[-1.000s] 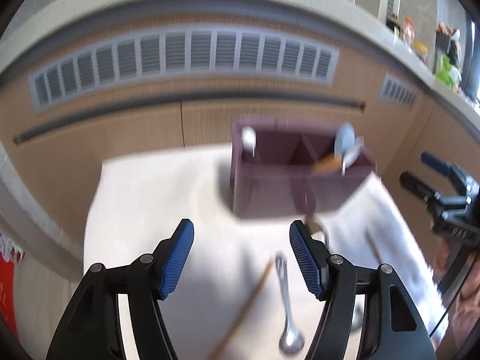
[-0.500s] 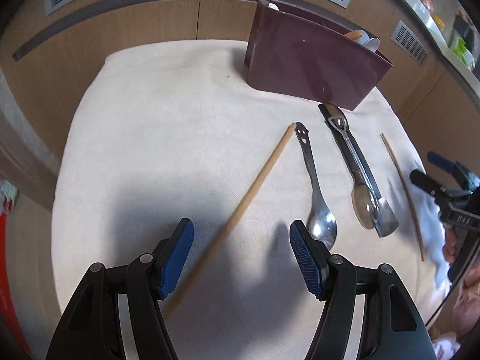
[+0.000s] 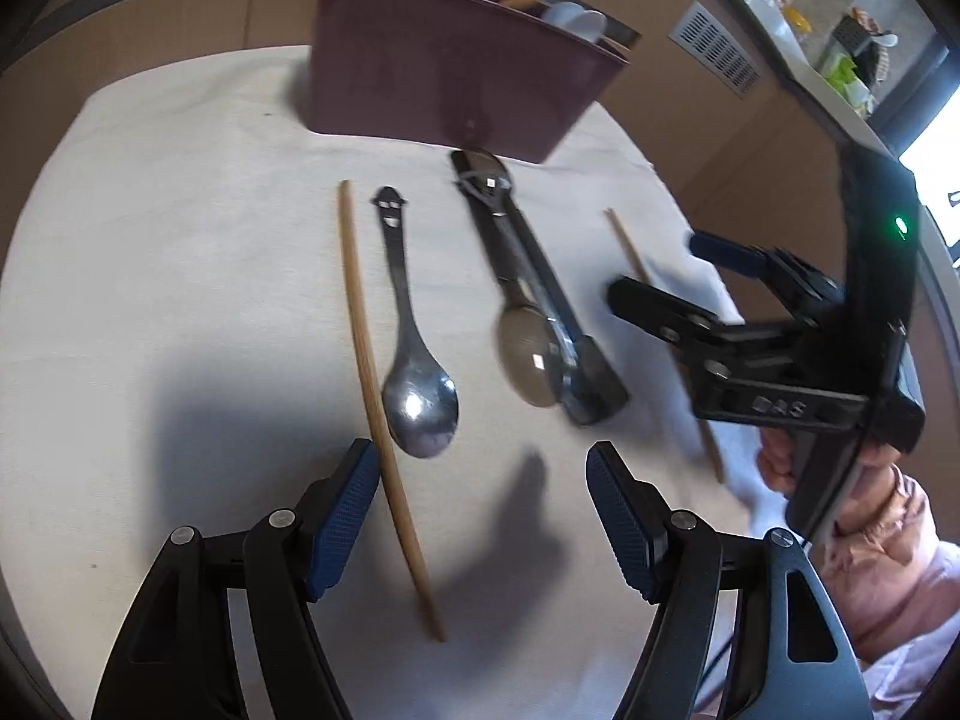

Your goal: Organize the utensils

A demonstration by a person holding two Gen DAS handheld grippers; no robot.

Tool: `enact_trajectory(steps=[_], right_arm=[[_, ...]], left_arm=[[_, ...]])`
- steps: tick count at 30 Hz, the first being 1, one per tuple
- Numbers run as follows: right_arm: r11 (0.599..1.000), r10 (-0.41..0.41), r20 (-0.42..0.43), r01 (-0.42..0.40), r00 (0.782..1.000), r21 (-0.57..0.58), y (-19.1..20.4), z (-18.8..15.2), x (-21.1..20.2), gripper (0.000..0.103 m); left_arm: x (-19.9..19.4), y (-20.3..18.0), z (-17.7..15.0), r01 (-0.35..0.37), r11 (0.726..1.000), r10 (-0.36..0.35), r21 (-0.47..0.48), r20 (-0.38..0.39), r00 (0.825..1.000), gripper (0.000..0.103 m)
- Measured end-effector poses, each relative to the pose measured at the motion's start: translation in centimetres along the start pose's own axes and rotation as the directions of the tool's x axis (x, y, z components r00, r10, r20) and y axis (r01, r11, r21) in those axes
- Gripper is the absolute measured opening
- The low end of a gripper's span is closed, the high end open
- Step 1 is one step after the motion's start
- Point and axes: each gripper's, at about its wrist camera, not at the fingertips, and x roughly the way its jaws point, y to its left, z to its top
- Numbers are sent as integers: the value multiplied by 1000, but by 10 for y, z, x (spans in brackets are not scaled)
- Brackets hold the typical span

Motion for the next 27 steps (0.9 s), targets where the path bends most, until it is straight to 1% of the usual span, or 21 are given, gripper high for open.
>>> enact_trajectory(steps=[2, 4, 5, 6, 7, 8, 9, 10, 12, 14, 15, 16, 18, 23, 27], right_arm=[[999, 50, -15, -50, 999, -3, 7, 10, 7, 97], [994, 108, -37, -108, 993, -6, 16, 19, 17, 84], [993, 121, -47, -122, 992, -8, 21, 24, 23, 80], [992, 122, -54, -123, 991, -10, 25, 28, 29, 72], [993, 115, -61, -116, 991, -13, 29, 32, 36, 62], [994, 104, -69, -105, 992, -11, 32, 36, 43, 58], [995, 96, -77, -97, 992, -5, 34, 40, 49, 49], [995, 96, -88, -96, 991, 5, 35, 44, 57, 47], [997, 80, -77, -80, 994, 0, 37, 48, 64, 47], [998, 62, -78, -64, 995, -22, 40, 51, 66, 35], [997, 69, -83, -71, 994, -27, 41, 52, 66, 23], [996, 77, -90, -80, 993, -28, 40, 52, 64, 17], [996, 81, -101, -83, 992, -19, 35, 49, 61, 17], [998, 64, -112, -64, 992, 10, 16, 29, 44, 17], [995, 83, -101, -78, 991, 54, -5, 12, 26, 21]], left_arm=[[-4, -3, -1, -12, 1000, 12, 11, 13, 1000, 72], [-12, -2, -1, -81, 996, 79, 26, 53, 995, 72], [-17, 0, -1, -127, 992, 124, 30, 79, 989, 72], [-23, 2, -1, -186, 982, 181, 32, 110, 977, 72], [-27, 6, -1, -218, 975, 213, 31, 128, 969, 72], [-31, 10, -1, -248, 968, 241, 27, 143, 960, 72], [-34, 14, -1, -265, 964, 260, 17, 151, 954, 72], [-37, 19, -1, -270, 963, 266, 6, 154, 952, 72], [-42, 27, -2, -266, 964, 266, -21, 157, 951, 72], [-42, 32, -3, -259, 965, 261, -29, 154, 953, 72], [-41, 32, -4, -252, 967, 253, -27, 150, 956, 72], [-40, 31, -6, -244, 970, 245, -22, 147, 958, 72], [-37, 25, -9, -221, 975, 218, 2, 143, 965, 72], [-23, 0, -9, -191, 979, 177, 73, 166, 970, 72], [-10, -12, -3, -167, 984, 151, 70, 186, 971, 71]])
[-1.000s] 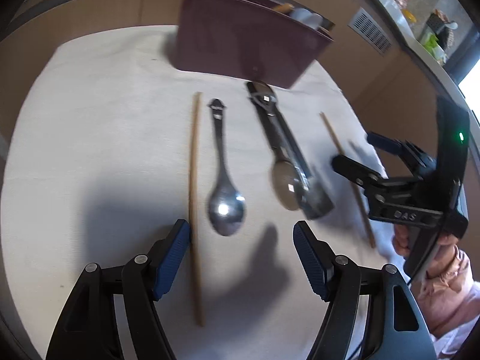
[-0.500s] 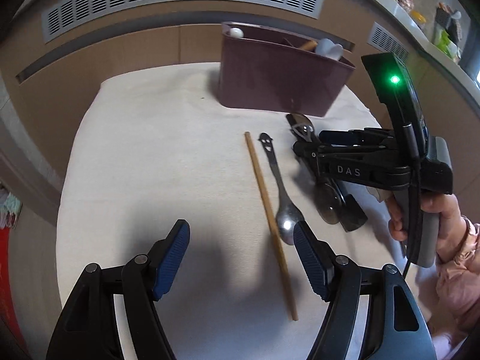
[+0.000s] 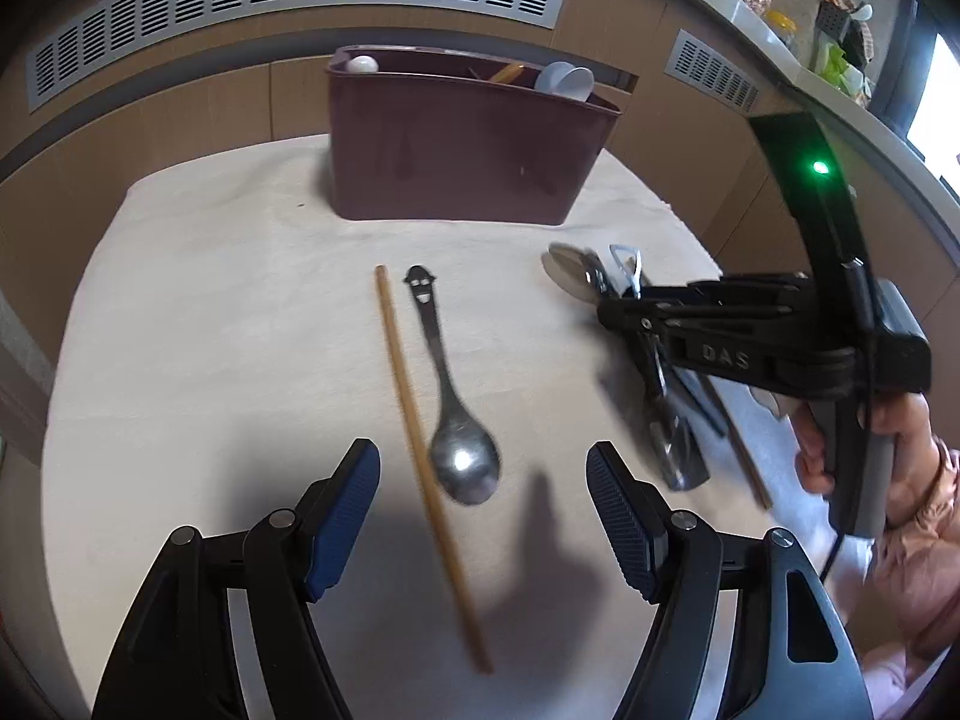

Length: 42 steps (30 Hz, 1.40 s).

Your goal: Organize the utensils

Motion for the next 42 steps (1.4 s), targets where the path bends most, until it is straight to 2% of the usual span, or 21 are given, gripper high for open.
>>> enact_trajectory(steps=[4, 8, 17, 22, 23, 24, 29, 30, 31, 32, 37, 42], right_arm=[[999, -30, 34, 29, 999, 24, -12, -10, -17, 26], [999, -36, 56, 35, 998, 20, -15, -18, -26, 30], [996, 0, 32, -3, 999, 91, -19, -9, 1, 31], [994, -80, 38, 76, 996, 79, -7, 4, 15, 31], [994, -90, 35, 88, 995, 64, -4, 6, 16, 30], [995, -85, 36, 83, 996, 48, -2, 7, 15, 22], [999, 18, 78, -21, 997, 39, -5, 4, -11, 21], [998, 40, 90, -44, 995, 46, -8, 2, -18, 16], [996, 64, 104, -69, 993, 52, -11, 0, -26, 7], [995, 77, 112, -83, 991, 55, -12, -1, -32, 5], [996, 81, 142, -86, 987, 35, -15, -4, -52, 4], [991, 102, 132, -113, 986, 74, -22, -6, -45, 4]], left_arm=[[18, -5, 4, -61, 998, 61, -23, -14, 998, 62], [29, -5, 5, -107, 994, 106, -29, -40, 994, 61], [18, 3, 12, -106, 993, 105, -52, -26, 994, 62], [14, 17, 9, -114, 989, 111, -89, -34, 993, 62], [14, 19, 8, -116, 989, 113, -96, -37, 993, 62], [13, 22, 7, -117, 988, 113, -102, -39, 993, 62], [15, 27, 6, -109, 987, 104, -122, -48, 993, 62], [15, 27, 8, -99, 987, 93, -126, -51, 994, 62], [16, 27, 9, -91, 988, 85, -127, -52, 995, 62], [16, 26, 10, -84, 988, 78, -127, -54, 996, 62], [20, 18, 17, -79, 991, 73, -109, -59, 996, 62], [20, 12, 16, -77, 993, 71, -90, -65, 995, 62]])
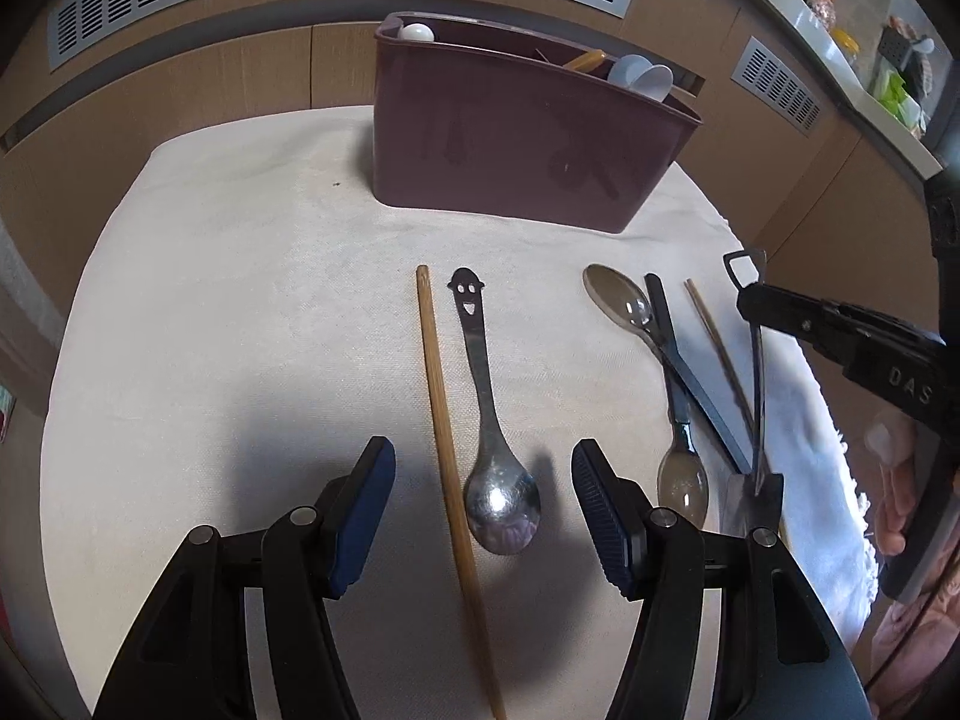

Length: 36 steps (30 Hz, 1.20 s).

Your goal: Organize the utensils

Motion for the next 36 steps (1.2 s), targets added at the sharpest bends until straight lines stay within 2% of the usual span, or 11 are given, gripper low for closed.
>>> enact_trajectory(steps=[2, 5, 13, 16, 20, 21, 23, 26, 28, 32, 36], right_arm=[[1000, -1, -2, 1, 1000, 26, -8, 0, 1, 4], [997, 40, 2, -40, 999, 63, -15, 1, -3, 4], [998, 45, 48, -47, 998, 40, -10, 8, -19, 4], [999, 40, 59, -42, 997, 23, -4, 10, -23, 4], [999, 31, 64, -32, 997, 8, -1, 7, -26, 4], [999, 32, 65, -33, 997, 9, -1, 7, -27, 4], [999, 31, 69, -32, 997, 6, -1, 5, -30, 4], [999, 32, 75, -32, 997, -7, -1, 3, -35, 4], [999, 38, 79, -37, 996, -13, -1, 2, -37, 4], [999, 52, 85, -51, 995, -15, -2, 1, -38, 4], [998, 59, 81, -58, 995, -16, 0, 0, -37, 4]], left_arm=[[0, 0, -1, -11, 1000, 11, 12, -3, 1000, 62], [0, 1, -1, -13, 1000, 13, 11, -2, 1000, 62], [0, 12, 12, 36, 999, -36, -36, -3, 999, 61], [2, 14, 32, 58, 998, -59, -23, -23, 998, 52], [14, 4, 58, -3, 998, 8, 58, -86, 996, 49], [16, -2, 62, 5, 996, 4, 87, -110, 994, 47], [19, -10, 64, 50, 992, -32, 119, -155, 987, 38], [21, -19, 55, 59, 987, -27, 147, -213, 977, 29], [17, -22, 42, 68, 986, -32, 153, -225, 974, 29], [6, -22, 14, 11, 989, 16, 150, -180, 984, 29], [-2, -17, -3, -4, 993, 20, 119, -127, 992, 30]])
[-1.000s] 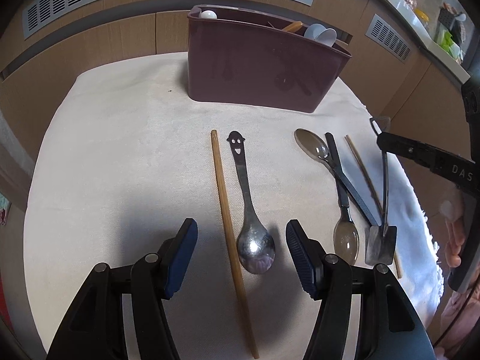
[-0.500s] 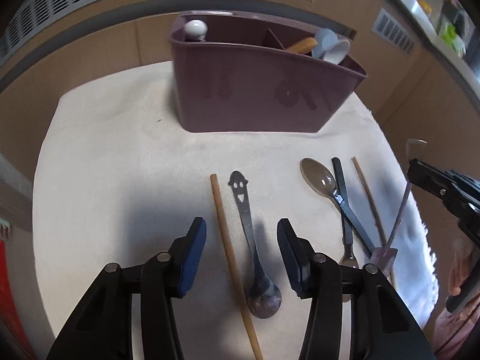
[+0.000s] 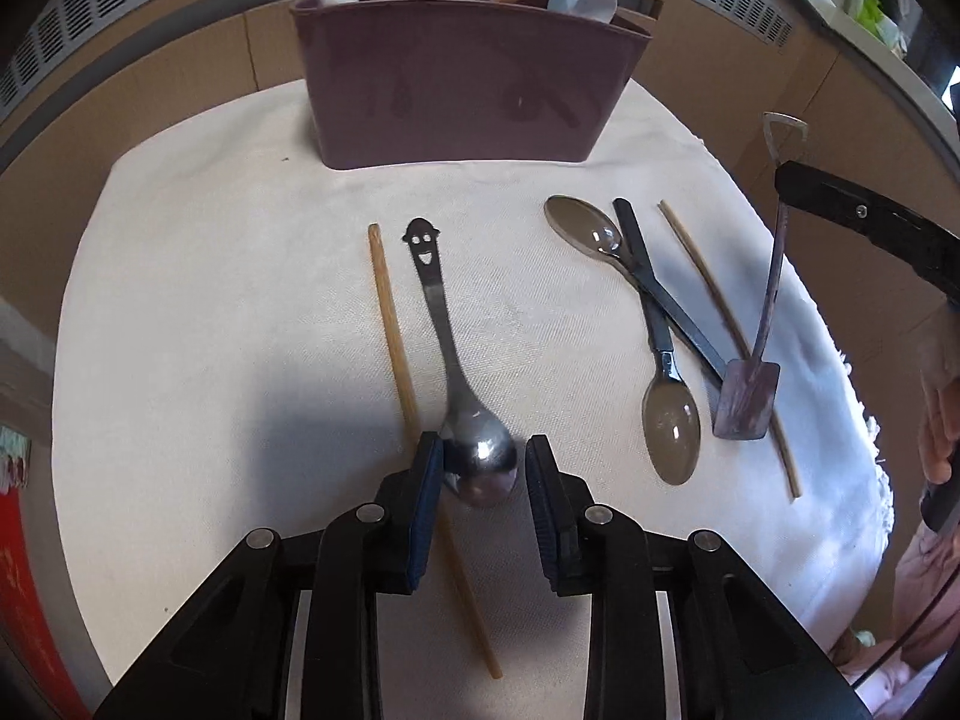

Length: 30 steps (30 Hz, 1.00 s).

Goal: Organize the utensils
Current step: 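Close the left tool on the wooden chopstick beside the face-handled spoon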

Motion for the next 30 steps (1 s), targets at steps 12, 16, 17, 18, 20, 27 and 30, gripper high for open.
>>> enact_trajectory(steps=[12, 16, 17, 18, 20, 27, 30], right_arm=[[1000, 13, -22, -14, 1000, -21, 8, -4, 4, 4], [999, -32, -63, 32, 998, -11, -2, -8, 14, 11], [999, -52, -76, 52, 996, -7, -4, -10, 18, 14], [997, -76, -96, 77, 992, 1, -8, -13, 23, 27], [992, -123, -116, 127, 986, 25, -15, -17, 29, 52], [968, -242, -144, 249, 959, 31, -23, -12, 55, 59], [966, -247, -167, 257, 954, 40, -21, -4, 79, 39]], left_arm=[[31, 34, 83, -71, 997, 68, -38, -74, 995, 29], [37, 30, 87, -66, 998, 65, 0, -64, 996, 11], [35, 29, 85, -64, 998, 64, 2, -52, 997, 6], [33, 30, 81, -60, 998, 60, -3, -36, 998, 6], [26, 32, 73, -47, 999, 47, -14, 8, 999, 5], [-28, 59, 32, 7, 993, 17, -121, 197, 980, 5], [-49, 70, 32, 28, 986, 18, -163, 277, 961, 5]])
